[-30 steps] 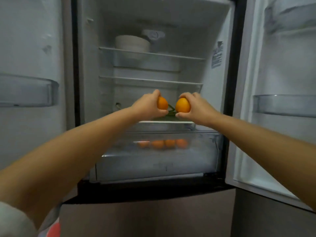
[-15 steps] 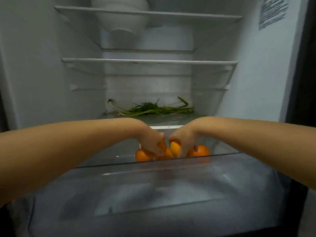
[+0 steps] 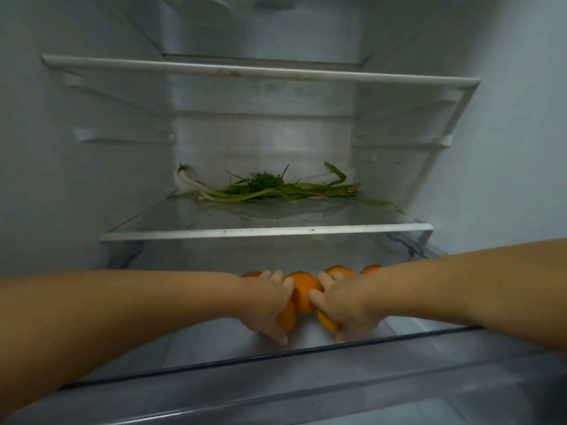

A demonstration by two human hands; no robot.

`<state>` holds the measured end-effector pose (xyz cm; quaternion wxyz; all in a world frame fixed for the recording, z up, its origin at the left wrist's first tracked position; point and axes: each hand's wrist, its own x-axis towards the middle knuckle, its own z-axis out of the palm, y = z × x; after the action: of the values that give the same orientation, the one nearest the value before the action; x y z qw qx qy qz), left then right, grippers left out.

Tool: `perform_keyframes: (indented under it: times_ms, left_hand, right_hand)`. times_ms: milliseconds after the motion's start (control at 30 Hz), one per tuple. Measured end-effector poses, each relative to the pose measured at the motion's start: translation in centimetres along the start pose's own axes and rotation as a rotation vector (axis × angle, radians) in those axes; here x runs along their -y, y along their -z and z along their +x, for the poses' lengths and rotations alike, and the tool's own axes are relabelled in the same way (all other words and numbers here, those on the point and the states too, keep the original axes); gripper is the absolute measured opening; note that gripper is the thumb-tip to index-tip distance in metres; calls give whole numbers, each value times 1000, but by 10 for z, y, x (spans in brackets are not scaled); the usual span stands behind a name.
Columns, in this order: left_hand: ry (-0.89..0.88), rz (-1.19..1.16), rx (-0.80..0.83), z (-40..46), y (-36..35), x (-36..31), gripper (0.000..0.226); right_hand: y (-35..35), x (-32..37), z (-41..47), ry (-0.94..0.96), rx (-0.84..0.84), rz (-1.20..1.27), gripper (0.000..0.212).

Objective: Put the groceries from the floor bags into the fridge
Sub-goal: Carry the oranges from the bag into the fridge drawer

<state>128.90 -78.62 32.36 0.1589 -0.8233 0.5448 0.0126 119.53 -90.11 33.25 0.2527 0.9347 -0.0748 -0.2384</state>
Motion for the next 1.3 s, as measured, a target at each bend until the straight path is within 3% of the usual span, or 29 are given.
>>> perform_keyframes:
  times_ms: [233, 300, 367, 433, 567, 700, 867, 967, 1133, 1300]
  left_hand:
    - [-16, 34, 2, -4, 8, -11, 72]
    - [-30, 63, 3, -7, 24, -11, 78]
    - [-29, 72, 5, -16, 49, -8, 86]
    - [-3, -4, -11, -31, 79, -4, 80]
    - [148, -27, -363, -82, 113, -12, 42]
    - [422, -60, -688, -153, 92, -36, 28]
    - [553, -209, -909, -255, 28, -75, 22]
    - [625, -148, -925, -321, -16, -94, 23]
    - [744, -66, -808, -438, -108, -144, 20]
    - [1031, -176, -650, -569, -204, -205, 31]
  right_hand:
    - [16, -4, -8, -37, 4, 198, 65]
    - [35, -16, -19, -13, -51, 334, 66]
    - [55, -26, -36, 24, -126, 524, 54]
    - [71, -36, -54, 48, -250, 569, 41]
    - [85, -34, -87, 3, -545, 454, 30]
    - [82, -5, -121, 1, -830, 465, 27]
    - [56, 80, -162, 143, -1167, 594, 25]
    - [40, 143, -184, 308, -1306, 414, 25]
    - [21, 271, -219, 579, -1330, 200, 16]
    - [7, 422, -271, 835, -1238, 161, 14]
